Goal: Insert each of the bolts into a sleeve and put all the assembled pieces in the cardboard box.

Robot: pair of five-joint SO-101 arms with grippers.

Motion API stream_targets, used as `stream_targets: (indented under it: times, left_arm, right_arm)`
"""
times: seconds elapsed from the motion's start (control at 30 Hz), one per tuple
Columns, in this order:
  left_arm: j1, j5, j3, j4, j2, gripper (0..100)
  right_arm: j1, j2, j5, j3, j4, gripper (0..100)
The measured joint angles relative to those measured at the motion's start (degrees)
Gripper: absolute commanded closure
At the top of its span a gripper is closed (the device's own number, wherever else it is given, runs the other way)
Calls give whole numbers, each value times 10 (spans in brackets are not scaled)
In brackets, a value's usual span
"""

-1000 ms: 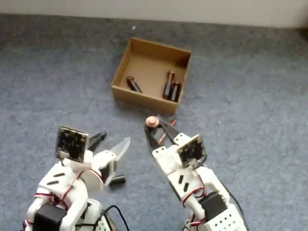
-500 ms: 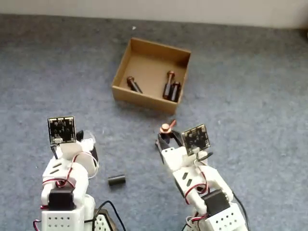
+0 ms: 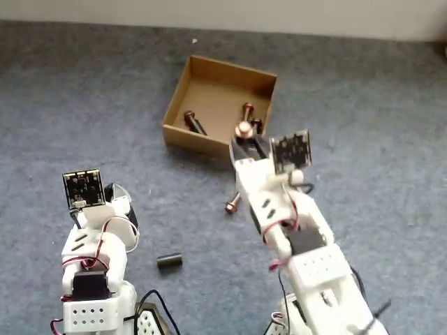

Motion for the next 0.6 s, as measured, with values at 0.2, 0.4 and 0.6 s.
stream_targets:
  times: [0.2,0.4,0.6]
  left_arm:
    - [0,0,0,0,0,983]
    - [-4,0,0,0,0,983]
    - [-4,0,0,0,0,983]
  right_arm:
    - [3,244,0,-111,-164,994]
    - [22,476,0,-248,-251,994]
    - [32,594,52,-324,-264,988]
